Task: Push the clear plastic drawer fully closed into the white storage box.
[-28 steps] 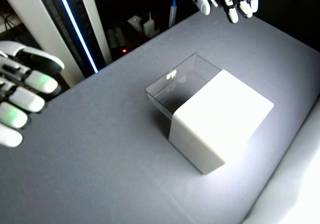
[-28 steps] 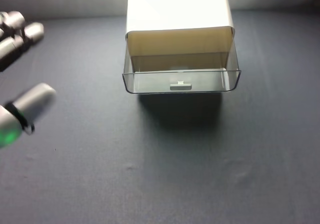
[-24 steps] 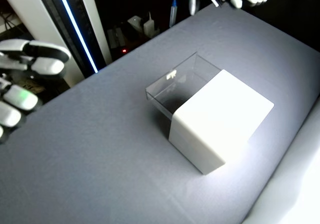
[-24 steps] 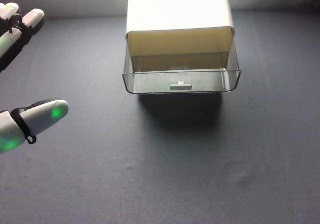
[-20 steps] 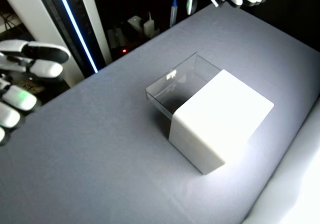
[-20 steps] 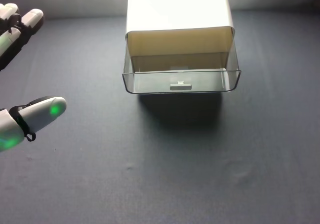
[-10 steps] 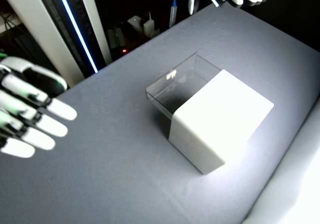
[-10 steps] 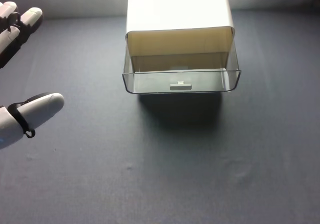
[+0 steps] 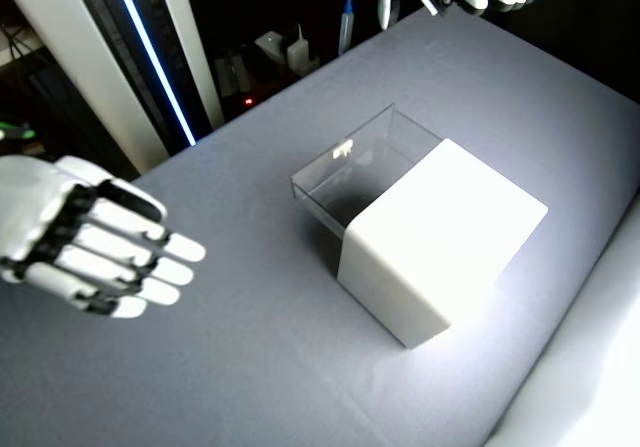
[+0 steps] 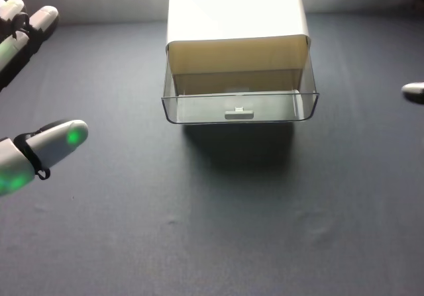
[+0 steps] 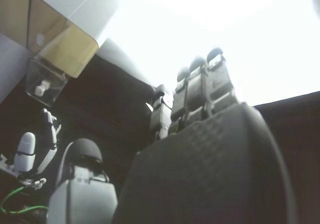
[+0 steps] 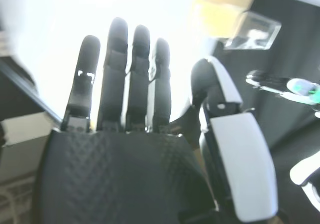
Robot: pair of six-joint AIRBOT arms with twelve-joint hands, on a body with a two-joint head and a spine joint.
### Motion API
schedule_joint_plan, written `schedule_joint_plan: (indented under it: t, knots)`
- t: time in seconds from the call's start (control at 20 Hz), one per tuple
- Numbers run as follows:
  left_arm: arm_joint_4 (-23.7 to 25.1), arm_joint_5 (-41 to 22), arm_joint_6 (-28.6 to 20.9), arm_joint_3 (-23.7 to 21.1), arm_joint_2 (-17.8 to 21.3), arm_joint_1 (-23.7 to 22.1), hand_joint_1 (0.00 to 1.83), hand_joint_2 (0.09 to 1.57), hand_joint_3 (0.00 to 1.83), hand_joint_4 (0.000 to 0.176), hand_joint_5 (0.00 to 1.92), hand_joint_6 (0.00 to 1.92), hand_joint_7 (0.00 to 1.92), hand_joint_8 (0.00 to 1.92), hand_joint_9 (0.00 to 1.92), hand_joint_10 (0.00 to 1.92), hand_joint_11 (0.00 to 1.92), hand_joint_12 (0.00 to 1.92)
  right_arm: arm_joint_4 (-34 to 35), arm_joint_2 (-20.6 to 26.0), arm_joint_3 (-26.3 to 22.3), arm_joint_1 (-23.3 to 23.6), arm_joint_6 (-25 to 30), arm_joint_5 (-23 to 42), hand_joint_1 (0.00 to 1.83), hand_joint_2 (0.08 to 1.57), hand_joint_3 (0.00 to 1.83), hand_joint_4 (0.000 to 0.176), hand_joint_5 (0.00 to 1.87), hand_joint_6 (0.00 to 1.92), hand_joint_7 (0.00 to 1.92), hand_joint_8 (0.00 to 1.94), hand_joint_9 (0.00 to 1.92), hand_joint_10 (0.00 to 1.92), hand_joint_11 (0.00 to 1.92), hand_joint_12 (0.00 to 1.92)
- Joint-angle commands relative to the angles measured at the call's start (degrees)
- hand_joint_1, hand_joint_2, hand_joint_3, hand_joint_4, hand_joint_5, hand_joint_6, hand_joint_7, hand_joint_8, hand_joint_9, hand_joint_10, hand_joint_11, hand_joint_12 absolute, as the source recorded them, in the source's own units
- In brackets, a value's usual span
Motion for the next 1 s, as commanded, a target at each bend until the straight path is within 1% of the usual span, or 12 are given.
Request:
schedule_joint_plan:
  t: [0.0,0.05,0.1,0.25,0.35,0.4,0.5,0.55,0.6,0.7,0.85,0.95]
  knots:
    - [0.2,-7.2,0.0,0.3,0.1,-0.4,0.0,1.12,0.02,0.176,0.0,0.0,0.0,0.0,0.0,0.0,0.0,0.0,-1.7,-0.2,0.4,0.8,0.4,4.3,0.65,1.34,0.0,0.0,0.67,0.02,0.67,0.01,0.62,0.0,0.0,1.4]
    - [0.2,-7.2,0.0,0.3,0.1,-0.4,0.0,1.11,0.01,0.176,0.0,0.0,0.0,0.0,0.0,0.0,0.0,0.0,-2.6,-0.3,0.6,1.4,0.5,3.1,0.69,1.33,0.0,0.022,0.68,0.02,0.69,0.02,0.63,0.0,0.01,1.4]
    - [0.2,-7.2,0.0,0.3,0.1,-0.4,0.0,1.1,0.01,0.176,0.0,0.0,0.0,0.0,0.0,0.0,0.0,0.0,-4.2,-0.5,0.9,2.3,1.2,1.5,0.79,1.32,0.0,0.145,0.63,1.22,0.75,0.03,0.66,0.02,0.06,1.36]
    - [0.1,-7.2,0.0,0.4,0.1,-0.4,0.0,1.1,0.01,0.176,0.0,0.0,0.0,0.0,0.0,0.0,0.0,0.0,-7.3,-1.1,1.5,3.3,3.3,-1.0,0.79,1.33,0.0,0.176,0.58,1.57,0.84,0.04,0.74,0.04,0.13,1.25]
    - [0.1,-7.2,0.0,0.4,0.1,-0.4,0.0,1.1,0.0,0.176,0.0,0.0,0.0,0.0,0.0,0.0,0.0,0.0,-8.5,-1.3,1.4,3.3,3.8,-1.7,0.81,1.32,0.0,0.176,0.6,1.53,0.89,0.06,0.78,0.06,0.14,1.24]
    - [0.1,-7.2,0.0,0.4,0.1,-0.4,0.0,1.1,0.01,0.176,0.0,0.0,0.0,0.0,0.0,0.0,0.0,0.0,-9.2,-1.3,1.3,3.4,4.1,-2.0,1.04,1.29,0.0,0.065,0.65,1.52,0.74,1.1,0.81,0.08,0.17,1.29]
    - [0.1,-7.2,0.0,0.4,0.0,-0.4,0.0,1.1,0.01,0.176,0.0,0.0,0.0,0.0,0.0,0.0,0.0,0.0,-11.6,-1.5,0.9,4.1,4.9,-3.0,1.09,1.3,0.0,0.022,0.69,1.52,0.64,1.41,0.87,0.12,0.29,1.42]
    - [0.1,-7.2,0.0,0.4,0.0,-0.4,0.0,1.11,0.01,0.176,0.0,0.0,0.0,0.0,0.0,0.0,0.0,0.0,-12.7,-1.6,0.8,4.6,5.1,-3.5,0.9,1.28,0.0,0.145,0.67,1.46,0.61,0.8,0.86,0.13,0.36,1.36]
    - [0.0,-7.2,0.0,0.4,0.0,-0.4,0.0,1.11,0.01,0.176,0.0,0.0,0.0,0.0,0.0,0.0,0.0,0.0,-13.8,-1.6,0.7,5.2,5.1,-4.0,0.88,1.28,0.0,0.15,0.67,1.44,0.69,0.43,0.83,0.11,0.36,1.28]
    - [-0.1,-7.2,0.0,0.5,0.0,-0.4,0.0,1.13,0.02,0.176,0.0,0.0,0.0,0.0,0.0,0.0,0.0,0.0,-15.9,-1.7,0.3,6.1,5.2,-4.5,1.11,1.24,0.01,0.0,0.79,1.39,0.69,1.08,0.83,0.09,0.38,1.25]
    - [-0.3,-7.2,0.0,0.5,0.0,-0.4,0.0,1.14,0.02,0.176,0.0,0.0,0.0,0.0,0.0,0.0,0.0,0.0,-17.1,-1.6,0.2,6.6,5.8,-4.5,1.16,1.24,0.0,0.0,0.8,1.42,0.69,1.23,0.8,0.08,0.28,1.3]
    - [-0.3,-7.2,0.0,0.5,-0.1,-0.4,0.0,1.17,0.03,0.176,0.0,0.0,0.0,0.0,0.0,0.0,0.0,0.0,-17.1,-1.6,0.2,6.7,5.9,-4.5,1.0,1.23,0.0,0.015,0.77,1.32,0.78,0.37,0.81,0.1,0.3,1.26]
